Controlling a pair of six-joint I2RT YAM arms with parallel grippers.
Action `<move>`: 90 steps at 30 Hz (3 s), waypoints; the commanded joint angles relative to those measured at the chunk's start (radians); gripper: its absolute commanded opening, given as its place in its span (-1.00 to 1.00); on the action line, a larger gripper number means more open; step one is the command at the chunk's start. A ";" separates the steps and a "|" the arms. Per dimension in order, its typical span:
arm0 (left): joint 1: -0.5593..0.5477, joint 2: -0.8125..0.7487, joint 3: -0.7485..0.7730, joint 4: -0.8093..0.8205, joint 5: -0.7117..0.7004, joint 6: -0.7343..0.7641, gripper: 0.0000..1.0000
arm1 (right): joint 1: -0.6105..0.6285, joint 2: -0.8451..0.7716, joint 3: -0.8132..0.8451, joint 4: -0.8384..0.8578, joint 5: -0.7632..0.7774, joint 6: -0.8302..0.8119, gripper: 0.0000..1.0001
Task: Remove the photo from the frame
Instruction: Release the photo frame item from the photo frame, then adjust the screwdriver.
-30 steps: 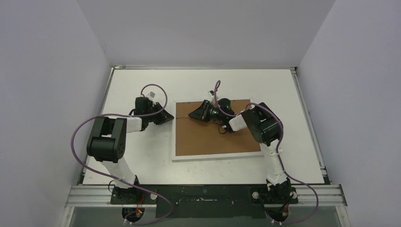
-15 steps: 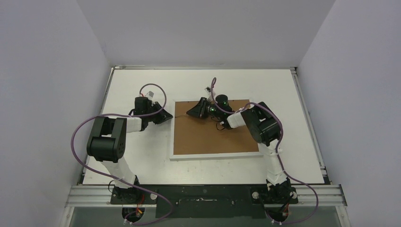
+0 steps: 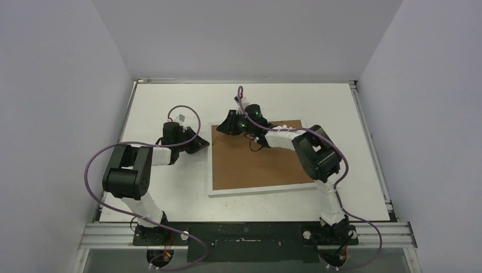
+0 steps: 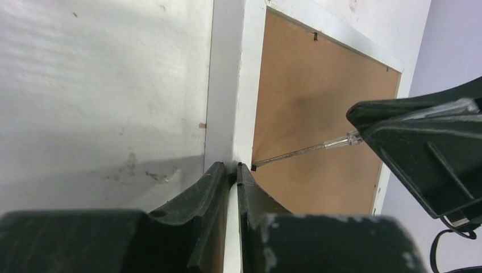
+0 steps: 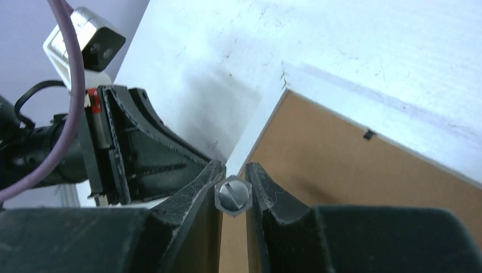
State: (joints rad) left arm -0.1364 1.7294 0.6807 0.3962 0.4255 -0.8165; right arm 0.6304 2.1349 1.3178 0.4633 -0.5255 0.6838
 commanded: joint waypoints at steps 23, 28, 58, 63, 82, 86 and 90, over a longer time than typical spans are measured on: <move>-0.085 -0.117 -0.109 0.081 0.101 -0.100 -0.81 | 0.187 -0.280 -0.120 -0.290 0.251 -0.125 -0.89; -0.077 -0.157 -0.116 0.043 0.089 -0.078 -0.79 | 0.098 -0.316 -0.215 -0.189 0.150 -0.063 -0.89; -0.448 -0.508 -0.054 -0.122 -0.216 0.291 0.10 | -0.039 -0.538 -0.351 -0.080 -0.102 0.154 -0.89; -0.464 -0.484 -0.032 -0.106 -0.201 0.294 -0.09 | -0.025 -0.557 -0.351 -0.102 -0.096 0.143 -0.89; -0.557 -0.565 -0.124 -0.063 -0.278 0.706 -1.00 | -0.106 -0.639 -0.265 -0.543 -0.179 -0.107 0.49; -0.573 -0.567 -0.158 -0.032 -0.216 0.772 -1.00 | -0.159 -0.615 -0.162 -0.816 -0.251 -0.246 0.49; -0.612 -0.558 -0.182 -0.013 -0.156 0.889 -1.00 | -0.163 -0.608 -0.145 -0.901 -0.292 -0.251 0.29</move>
State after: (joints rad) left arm -0.7105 1.1851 0.5121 0.3183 0.2008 -0.0723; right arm 0.4652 1.5444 1.1336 -0.2733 -0.7372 0.5076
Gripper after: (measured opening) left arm 0.021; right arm 0.681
